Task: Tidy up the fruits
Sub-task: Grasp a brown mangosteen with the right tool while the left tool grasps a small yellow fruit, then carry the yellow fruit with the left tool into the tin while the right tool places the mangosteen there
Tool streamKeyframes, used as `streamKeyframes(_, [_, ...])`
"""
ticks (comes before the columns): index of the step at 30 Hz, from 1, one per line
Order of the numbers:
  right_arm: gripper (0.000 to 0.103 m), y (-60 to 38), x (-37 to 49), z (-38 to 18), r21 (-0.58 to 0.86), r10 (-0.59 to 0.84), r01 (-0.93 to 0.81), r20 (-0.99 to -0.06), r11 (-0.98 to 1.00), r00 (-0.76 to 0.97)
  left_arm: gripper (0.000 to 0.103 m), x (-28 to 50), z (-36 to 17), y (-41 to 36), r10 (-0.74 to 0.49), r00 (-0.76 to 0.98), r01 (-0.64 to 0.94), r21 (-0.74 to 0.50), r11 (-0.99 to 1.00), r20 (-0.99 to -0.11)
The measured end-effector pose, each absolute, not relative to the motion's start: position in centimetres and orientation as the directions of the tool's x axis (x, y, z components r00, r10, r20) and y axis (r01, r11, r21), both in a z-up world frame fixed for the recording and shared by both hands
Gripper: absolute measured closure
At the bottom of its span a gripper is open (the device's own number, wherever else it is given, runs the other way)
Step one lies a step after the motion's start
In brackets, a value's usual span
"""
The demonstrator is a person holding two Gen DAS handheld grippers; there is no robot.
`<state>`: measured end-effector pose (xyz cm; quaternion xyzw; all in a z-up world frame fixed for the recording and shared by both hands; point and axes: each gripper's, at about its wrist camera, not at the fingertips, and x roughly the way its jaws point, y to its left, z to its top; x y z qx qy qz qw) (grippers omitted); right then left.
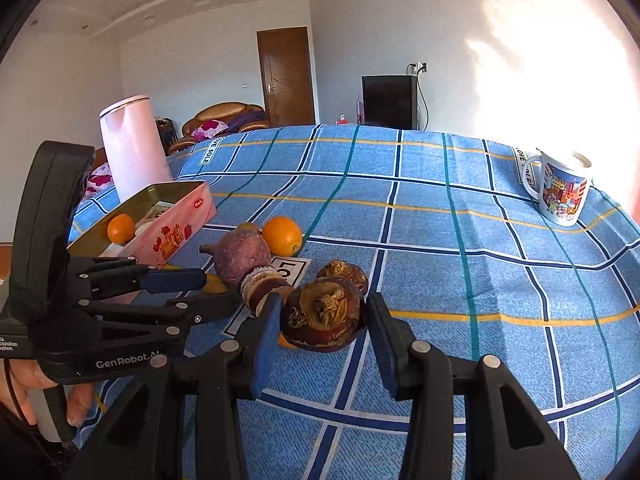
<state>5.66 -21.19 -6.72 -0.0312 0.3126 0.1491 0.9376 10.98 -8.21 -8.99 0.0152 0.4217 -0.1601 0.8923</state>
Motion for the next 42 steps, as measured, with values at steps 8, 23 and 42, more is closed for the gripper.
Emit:
streamKeyframes(8, [0.058, -21.6, 5.5, -6.6, 0.056, 0.277, -0.301, -0.578, 0.952, 0.768, 0.075, 10.3, -8.4, -8.4, -0.269, 0.623, 0.31, -0.085, 0.947, -0.735])
streamKeyframes(23, [0.058, -21.7, 4.1, -5.9, 0.044, 0.307, -0.331, -0.504, 0.943, 0.807, 0.075, 7.7, -6.2, -8.2, -0.248, 0.754, 0.305, -0.011, 0.952, -0.608])
streamKeyframes(42, [0.058, -21.6, 2.7, -5.4, 0.023, 0.322, -0.347, -0.44, 0.937, 0.839, 0.075, 6.4, -5.3, -7.8, -0.22, 0.813, 0.271, 0.016, 0.963, -0.539])
